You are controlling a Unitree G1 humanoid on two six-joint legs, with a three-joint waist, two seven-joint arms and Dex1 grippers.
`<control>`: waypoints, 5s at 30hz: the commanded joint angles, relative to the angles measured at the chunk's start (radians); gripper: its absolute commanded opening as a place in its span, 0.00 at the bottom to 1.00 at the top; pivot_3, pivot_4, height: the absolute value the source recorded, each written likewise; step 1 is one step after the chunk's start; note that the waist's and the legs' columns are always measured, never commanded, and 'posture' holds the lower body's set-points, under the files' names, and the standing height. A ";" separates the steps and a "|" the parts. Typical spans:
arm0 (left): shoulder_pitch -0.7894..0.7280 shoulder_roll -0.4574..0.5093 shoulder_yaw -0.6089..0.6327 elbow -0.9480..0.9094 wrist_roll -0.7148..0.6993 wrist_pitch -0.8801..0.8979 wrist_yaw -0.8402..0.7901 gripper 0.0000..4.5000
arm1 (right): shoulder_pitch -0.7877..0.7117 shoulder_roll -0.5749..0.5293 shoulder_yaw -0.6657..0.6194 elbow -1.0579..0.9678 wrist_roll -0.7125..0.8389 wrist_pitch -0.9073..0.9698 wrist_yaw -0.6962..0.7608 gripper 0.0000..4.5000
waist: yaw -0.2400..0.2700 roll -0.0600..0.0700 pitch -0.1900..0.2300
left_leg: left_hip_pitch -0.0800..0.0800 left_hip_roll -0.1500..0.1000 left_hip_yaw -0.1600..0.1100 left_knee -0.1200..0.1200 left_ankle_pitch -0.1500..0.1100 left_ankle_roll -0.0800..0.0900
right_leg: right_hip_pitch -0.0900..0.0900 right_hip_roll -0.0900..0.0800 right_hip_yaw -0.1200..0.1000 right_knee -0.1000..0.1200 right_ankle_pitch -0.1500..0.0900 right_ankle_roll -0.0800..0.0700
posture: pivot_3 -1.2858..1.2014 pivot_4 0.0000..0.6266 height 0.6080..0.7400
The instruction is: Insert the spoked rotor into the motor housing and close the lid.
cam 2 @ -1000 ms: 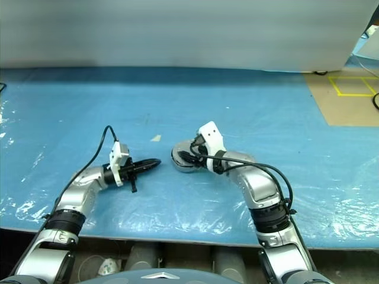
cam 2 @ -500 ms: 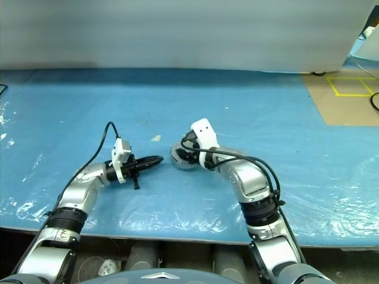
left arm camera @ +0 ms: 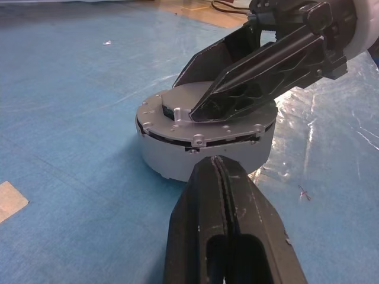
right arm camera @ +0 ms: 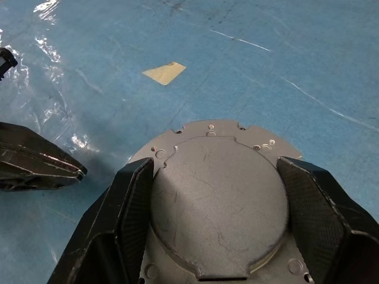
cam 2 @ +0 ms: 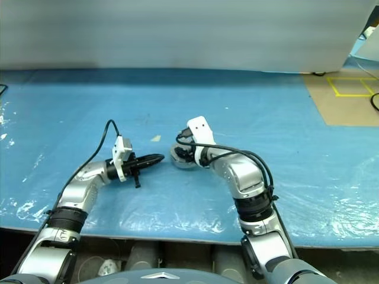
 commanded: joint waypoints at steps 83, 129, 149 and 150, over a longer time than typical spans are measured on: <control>-0.002 0.013 -0.003 -0.064 0.001 0.040 0.025 0.00 | 0.030 0.040 -0.094 0.042 0.185 -0.233 0.108 0.65 | -0.015 -0.001 0.000 | 0.002 -0.001 0.010 -0.013 -0.001 -0.004 | -0.007 0.002 0.008 -0.003 0.001 0.005 | 0.52 0.24 1.00; -0.029 0.041 0.021 0.020 0.004 -0.002 0.034 0.00 | -0.054 -0.545 0.031 0.291 0.109 -0.778 0.929 0.65 | 0.003 -0.001 0.000 | -0.010 0.002 0.006 0.003 0.000 0.004 | -0.011 0.002 0.002 0.007 -0.002 0.000 | 0.52 0.24 1.00; -0.025 0.044 0.022 0.040 0.012 -0.016 0.027 0.00 | -0.037 -0.365 0.153 0.164 0.085 -0.771 0.894 0.65 | 0.005 -0.001 0.000 | -0.016 0.002 0.005 0.010 0.000 0.004 | -0.019 0.002 0.002 0.014 -0.003 -0.002 | 0.52 0.24 1.00; -0.025 0.043 0.021 0.040 0.013 -0.016 0.027 0.00 | -0.037 -0.348 0.153 0.179 0.065 -0.790 0.865 0.65 | 0.003 -0.001 0.000 | -0.016 0.002 0.005 0.010 0.000 0.004 | -0.019 0.002 0.002 0.014 -0.003 -0.002 | 0.52 0.24 1.00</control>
